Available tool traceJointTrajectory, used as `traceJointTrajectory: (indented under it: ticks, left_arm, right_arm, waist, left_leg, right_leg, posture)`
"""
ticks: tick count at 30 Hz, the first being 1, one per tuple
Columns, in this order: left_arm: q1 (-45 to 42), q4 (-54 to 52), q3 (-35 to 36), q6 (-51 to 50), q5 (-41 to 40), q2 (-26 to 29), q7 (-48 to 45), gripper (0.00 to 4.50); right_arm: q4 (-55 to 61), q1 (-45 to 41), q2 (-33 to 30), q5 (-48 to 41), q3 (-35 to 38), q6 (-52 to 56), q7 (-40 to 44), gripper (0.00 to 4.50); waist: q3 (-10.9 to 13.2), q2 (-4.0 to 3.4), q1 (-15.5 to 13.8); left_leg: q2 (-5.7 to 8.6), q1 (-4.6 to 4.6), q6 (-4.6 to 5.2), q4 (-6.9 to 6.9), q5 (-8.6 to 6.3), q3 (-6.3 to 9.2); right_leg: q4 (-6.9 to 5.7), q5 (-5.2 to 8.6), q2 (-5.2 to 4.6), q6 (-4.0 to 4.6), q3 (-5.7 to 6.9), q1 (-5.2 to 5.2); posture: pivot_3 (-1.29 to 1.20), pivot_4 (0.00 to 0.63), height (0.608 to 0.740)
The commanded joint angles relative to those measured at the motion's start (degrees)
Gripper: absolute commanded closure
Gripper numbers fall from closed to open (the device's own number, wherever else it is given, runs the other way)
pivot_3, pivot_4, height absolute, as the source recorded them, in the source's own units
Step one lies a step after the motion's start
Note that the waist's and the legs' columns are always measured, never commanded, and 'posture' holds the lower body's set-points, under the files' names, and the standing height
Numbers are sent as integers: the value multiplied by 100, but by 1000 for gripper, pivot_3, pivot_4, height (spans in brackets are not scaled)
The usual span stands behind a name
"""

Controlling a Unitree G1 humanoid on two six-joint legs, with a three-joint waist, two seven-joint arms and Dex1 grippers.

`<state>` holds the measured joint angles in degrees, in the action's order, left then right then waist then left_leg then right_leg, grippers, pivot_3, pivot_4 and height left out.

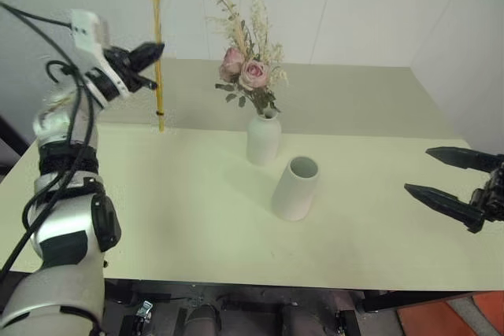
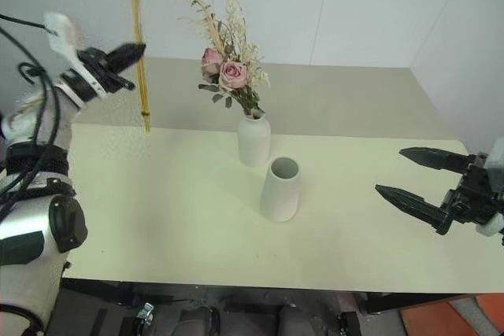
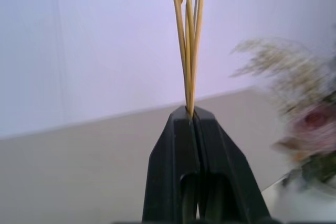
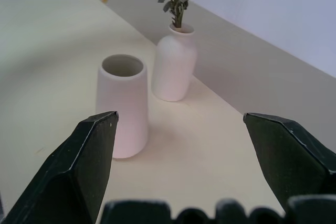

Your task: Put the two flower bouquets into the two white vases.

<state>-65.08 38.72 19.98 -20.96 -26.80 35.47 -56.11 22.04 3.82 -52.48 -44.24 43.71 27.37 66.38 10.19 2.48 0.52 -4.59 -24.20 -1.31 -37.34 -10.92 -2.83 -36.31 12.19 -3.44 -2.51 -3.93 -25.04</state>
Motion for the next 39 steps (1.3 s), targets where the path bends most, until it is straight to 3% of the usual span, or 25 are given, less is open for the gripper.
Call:
traceJointTrajectory:
  ticks: [1, 6, 9, 17, 28, 39]
  left_arm:
    - [191, -1323, 483, -319, -1317, -173, -953, 4493]
    - [92, -1923, 382, -1042, -2254, -537, -1361, 4493]
    - [-2, -1975, 116, -1183, -2370, -883, -1393, 4493]
    - [-231, -1552, -233, -1368, -2567, -1810, -1609, 4493]
    - [-406, -679, -988, -560, -1880, -2836, -2505, 4493]
    - [-524, 648, -1000, 479, -1373, -3233, -3317, 4493]
  right_arm:
    - [124, 158, 13, -152, 419, -310, 280, 0]
    - [84, 425, 65, -21, 564, -586, 479, 0]
    - [100, 610, 132, 59, 638, -719, 487, 0]
    - [355, 1159, 297, 240, 876, -935, 243, 0]
    - [875, 1786, 596, 170, 1339, -939, -29, 0]
    - [1314, 2181, 972, 26, 1573, -1009, -304, 0]
  waist:
    - [0, 0, 2]
    - [0, 0, 8]
    - [-1, 1, 3]
    - [-2, 2, 47]
    - [-2, 2, 31]
    - [-2, 2, 36]
  left_leg:
    - [0, 1, 0, -4, 0, 0]
    - [0, 23, 0, -14, 0, 4]
    - [1, 75, 3, -14, -4, 4]
    - [7, 68, 4, -29, -4, 12]
    - [17, 53, 6, -33, -5, 28]
    - [21, 43, 7, -39, -6, 42]
  right_leg:
    - [-1, 0, 0, 0, 0, 3]
    - [-1, 22, 1, -37, 0, 32]
    - [17, 28, 0, -46, 2, 91]
    - [16, 27, 0, -49, -5, 94]
    - [24, 27, 0, -50, -7, 92]
    - [27, 29, 1, -47, -7, 90]
  posture:
    - [0, 150, 740]
    - [0, 150, 740]
    - [0, 150, 740]
    - [0, 150, 740]
    - [0, 150, 740]
    - [0, 150, 740]
